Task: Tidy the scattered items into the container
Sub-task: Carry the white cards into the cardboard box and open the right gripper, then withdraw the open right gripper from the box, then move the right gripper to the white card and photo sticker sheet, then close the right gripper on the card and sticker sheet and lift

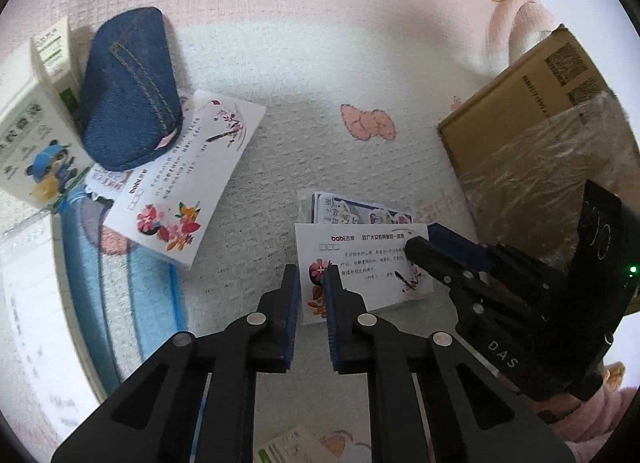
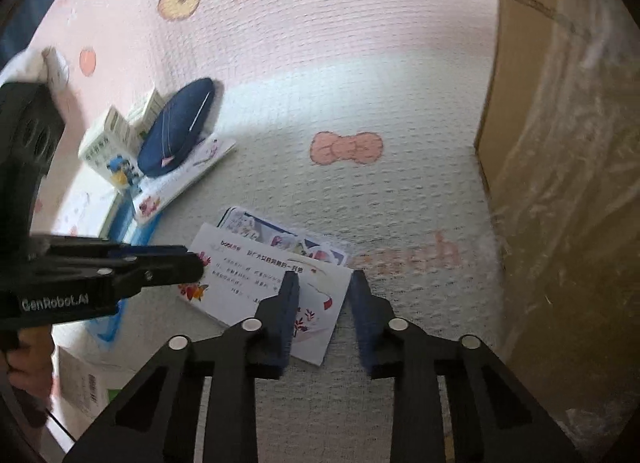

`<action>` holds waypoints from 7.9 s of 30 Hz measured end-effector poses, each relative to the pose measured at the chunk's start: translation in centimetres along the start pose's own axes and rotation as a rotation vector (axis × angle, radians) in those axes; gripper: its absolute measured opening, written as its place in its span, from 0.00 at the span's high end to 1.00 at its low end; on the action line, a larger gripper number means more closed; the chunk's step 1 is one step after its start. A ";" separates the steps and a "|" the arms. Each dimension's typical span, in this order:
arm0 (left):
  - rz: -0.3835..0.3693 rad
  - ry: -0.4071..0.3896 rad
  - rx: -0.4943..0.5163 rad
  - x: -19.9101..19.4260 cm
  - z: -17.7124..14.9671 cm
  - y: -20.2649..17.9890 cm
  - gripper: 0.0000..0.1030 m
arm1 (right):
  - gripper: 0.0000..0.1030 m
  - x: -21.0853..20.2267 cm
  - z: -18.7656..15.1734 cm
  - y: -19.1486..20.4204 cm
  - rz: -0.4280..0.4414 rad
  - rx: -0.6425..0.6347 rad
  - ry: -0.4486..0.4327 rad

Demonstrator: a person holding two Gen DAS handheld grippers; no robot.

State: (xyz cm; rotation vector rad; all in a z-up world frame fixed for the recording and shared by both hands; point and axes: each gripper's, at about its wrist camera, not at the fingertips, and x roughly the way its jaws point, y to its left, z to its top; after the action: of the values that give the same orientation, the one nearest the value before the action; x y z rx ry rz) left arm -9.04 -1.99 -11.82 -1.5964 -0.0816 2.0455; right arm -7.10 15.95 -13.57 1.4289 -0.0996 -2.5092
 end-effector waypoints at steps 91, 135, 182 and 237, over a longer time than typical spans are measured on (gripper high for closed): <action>-0.122 -0.234 0.405 -9.2 3.8 -25.7 0.43 | 0.40 -28.9 3.9 -10.3 -0.204 0.027 -0.195; 0.098 -0.181 -0.355 -2.5 1.2 6.8 0.69 | 0.36 1.5 8.3 2.9 0.178 0.168 -0.008; 0.044 -0.070 -0.230 -0.8 -1.0 5.0 0.69 | 0.87 2.7 1.4 1.6 0.301 0.071 0.181; 0.143 -0.202 -0.139 -5.8 -0.8 2.9 0.83 | 0.91 -3.0 2.7 8.1 0.207 -0.130 0.016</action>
State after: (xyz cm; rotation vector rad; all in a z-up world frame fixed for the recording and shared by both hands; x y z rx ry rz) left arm -8.46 -7.25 -8.00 -1.5093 -0.1913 2.3539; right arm -6.45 8.72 -8.17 1.3156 -0.0757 -2.2931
